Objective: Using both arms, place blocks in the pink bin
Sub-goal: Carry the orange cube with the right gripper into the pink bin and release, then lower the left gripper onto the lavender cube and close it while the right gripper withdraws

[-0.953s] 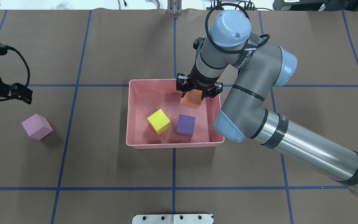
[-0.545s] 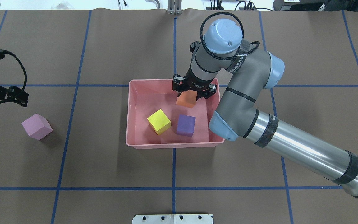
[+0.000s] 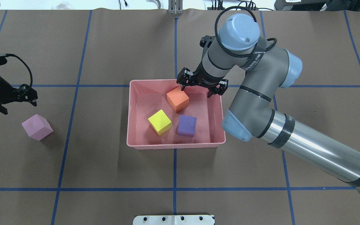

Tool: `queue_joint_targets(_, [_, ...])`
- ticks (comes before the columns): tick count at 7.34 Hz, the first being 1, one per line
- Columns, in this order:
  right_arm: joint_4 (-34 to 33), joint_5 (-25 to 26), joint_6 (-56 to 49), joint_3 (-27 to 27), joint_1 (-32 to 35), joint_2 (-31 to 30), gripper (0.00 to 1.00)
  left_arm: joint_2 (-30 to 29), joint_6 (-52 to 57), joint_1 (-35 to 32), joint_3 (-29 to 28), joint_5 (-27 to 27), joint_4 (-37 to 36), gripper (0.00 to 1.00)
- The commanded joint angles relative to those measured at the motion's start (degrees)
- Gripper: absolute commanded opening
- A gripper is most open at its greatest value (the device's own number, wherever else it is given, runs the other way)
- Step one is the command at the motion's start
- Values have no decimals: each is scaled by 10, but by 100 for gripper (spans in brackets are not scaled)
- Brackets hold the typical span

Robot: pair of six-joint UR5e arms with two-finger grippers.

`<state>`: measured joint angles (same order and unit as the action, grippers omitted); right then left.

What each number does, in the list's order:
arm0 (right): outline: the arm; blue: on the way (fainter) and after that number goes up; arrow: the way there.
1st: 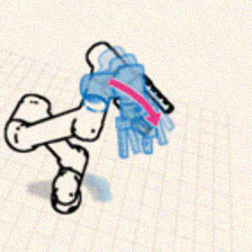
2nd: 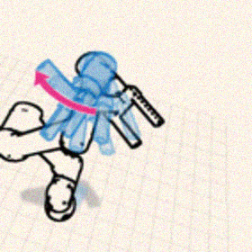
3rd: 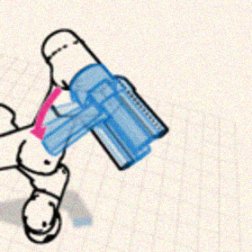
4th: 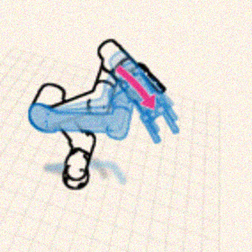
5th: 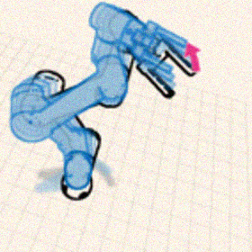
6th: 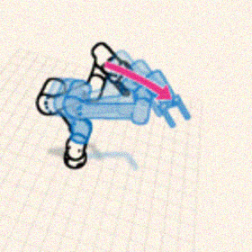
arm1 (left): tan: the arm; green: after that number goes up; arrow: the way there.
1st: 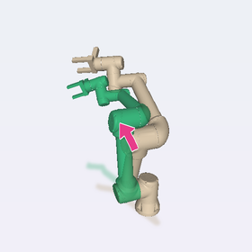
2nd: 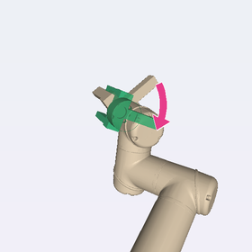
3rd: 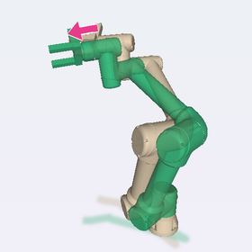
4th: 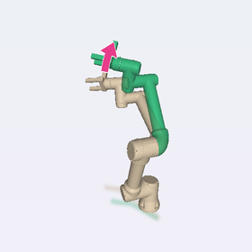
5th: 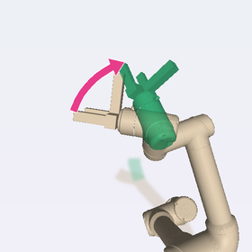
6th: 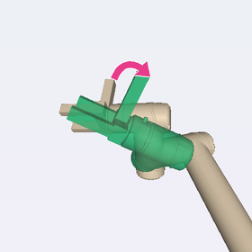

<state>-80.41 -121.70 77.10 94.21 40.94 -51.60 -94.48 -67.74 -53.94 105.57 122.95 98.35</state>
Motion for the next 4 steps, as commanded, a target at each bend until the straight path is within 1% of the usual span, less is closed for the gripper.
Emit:
queue_joint_targets(1, [-5,-21,-12,76,44,-80,100,-1,-95,25,-49,3,74,100])
queue_joint_targets(2, [-5,-16,-16,73,44,-81,100,3,-110,52,-48,-5,71,100])
queue_joint_targets(4, [-5,-15,-17,74,45,-83,100,14,-111,56,-43,-5,70,100])
